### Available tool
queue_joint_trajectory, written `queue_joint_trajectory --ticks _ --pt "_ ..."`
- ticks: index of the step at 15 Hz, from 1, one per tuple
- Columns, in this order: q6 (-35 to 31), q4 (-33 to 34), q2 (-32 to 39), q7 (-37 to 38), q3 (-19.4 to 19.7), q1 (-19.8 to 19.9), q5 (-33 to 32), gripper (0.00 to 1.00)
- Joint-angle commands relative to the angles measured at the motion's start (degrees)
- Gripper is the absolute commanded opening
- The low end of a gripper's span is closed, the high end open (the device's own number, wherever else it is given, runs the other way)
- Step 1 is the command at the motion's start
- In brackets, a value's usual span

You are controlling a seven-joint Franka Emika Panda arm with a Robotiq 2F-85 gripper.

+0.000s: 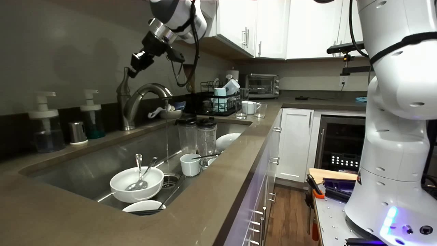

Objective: Push the faucet handle backwards

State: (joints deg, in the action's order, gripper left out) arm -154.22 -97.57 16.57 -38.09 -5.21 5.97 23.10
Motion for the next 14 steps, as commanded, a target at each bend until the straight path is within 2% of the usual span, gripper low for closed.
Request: queue_joint_trajectory --ticks 1,5,7,10,14 --pt "-4.69 1.64 1.37 -2.45 -1.01 -0.32 0.71 0.00" --pt "-6.75 1.29 1.49 -3.32 -1.40 -0.25 0.80 0.00" --pt "-3.77 0.62 0.78 0.10 0.12 -0.85 -1.24 0.00" --pt "-2.81 -0.67 -0.35 3.22 2.20 -1.85 -4.04 0.00" --pt "-1.85 -1.70 -1.50 10.53 2.49 -1.04 -11.85 0.00"
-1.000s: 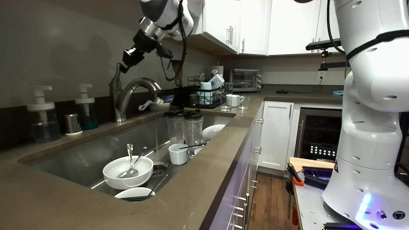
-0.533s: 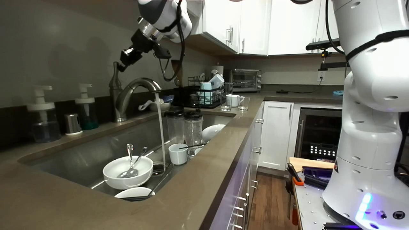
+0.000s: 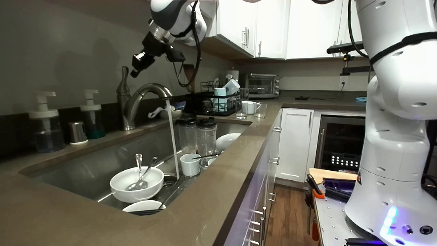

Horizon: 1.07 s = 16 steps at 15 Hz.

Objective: Push the faucet handle backwards

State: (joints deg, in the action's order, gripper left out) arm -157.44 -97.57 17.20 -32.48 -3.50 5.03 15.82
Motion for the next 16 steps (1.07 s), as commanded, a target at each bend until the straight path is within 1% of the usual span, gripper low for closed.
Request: queue_joint_trajectory --ticks 1,3,4,8,11,13,16 --pt "1.07 -1.82 -2.18 6.03 0.86 -0.06 -5.80 0.00" --pt "0.35 -1.94 -2.30 6.54 0.21 0.36 -6.33 0.00" --pt "-0.83 -2.03 -2.20 5.22 0.79 -0.37 -4.72 0.00" --pt "-5.29 -1.90 -1.23 2.58 -1.21 0.49 -1.82 0.00" --pt "-8.99 -2.39 -0.72 3.28 -1.14 0.16 -2.93 0.00" --pt "-11.92 -2.99 -0.46 4.31 -0.31 -0.39 -4.27 0.00" --pt "-15.30 -3.53 -0.07 3.72 -0.83 -0.07 -3.76 0.00"
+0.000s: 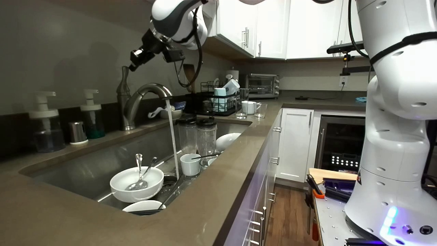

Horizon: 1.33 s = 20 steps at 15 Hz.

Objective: Push the faucet handle backwards

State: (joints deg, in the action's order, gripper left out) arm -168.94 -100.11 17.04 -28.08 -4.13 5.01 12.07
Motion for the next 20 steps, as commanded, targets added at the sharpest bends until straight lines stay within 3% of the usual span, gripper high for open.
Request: queue_joint_trajectory --ticks 1,10,20 --pt "-4.83 -1.00 0.29 -1.08 -0.66 0.21 0.46 0.00" --pt "-8.24 -0.25 1.13 -2.61 -6.90 3.42 2.70 0.00" --pt "-3.95 -1.54 -0.15 -0.39 -5.98 3.68 1.65 0.00"
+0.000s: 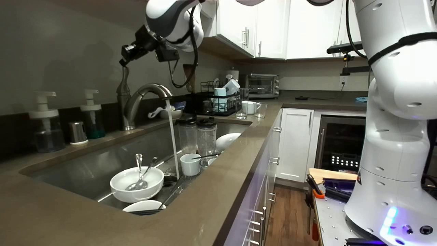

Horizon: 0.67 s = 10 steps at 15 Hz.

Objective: Push the faucet handle backwards

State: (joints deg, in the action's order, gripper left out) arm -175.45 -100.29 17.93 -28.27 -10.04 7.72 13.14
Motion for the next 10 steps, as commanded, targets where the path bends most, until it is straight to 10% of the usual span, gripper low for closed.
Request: queue_joint_trajectory --ticks 1,10 --pt "2.80 -1.59 -1.22 -0.22 -0.20 1.16 0.80 0.00" --pt "3.27 -2.96 -2.13 0.34 0.11 1.01 0.72 0.00"
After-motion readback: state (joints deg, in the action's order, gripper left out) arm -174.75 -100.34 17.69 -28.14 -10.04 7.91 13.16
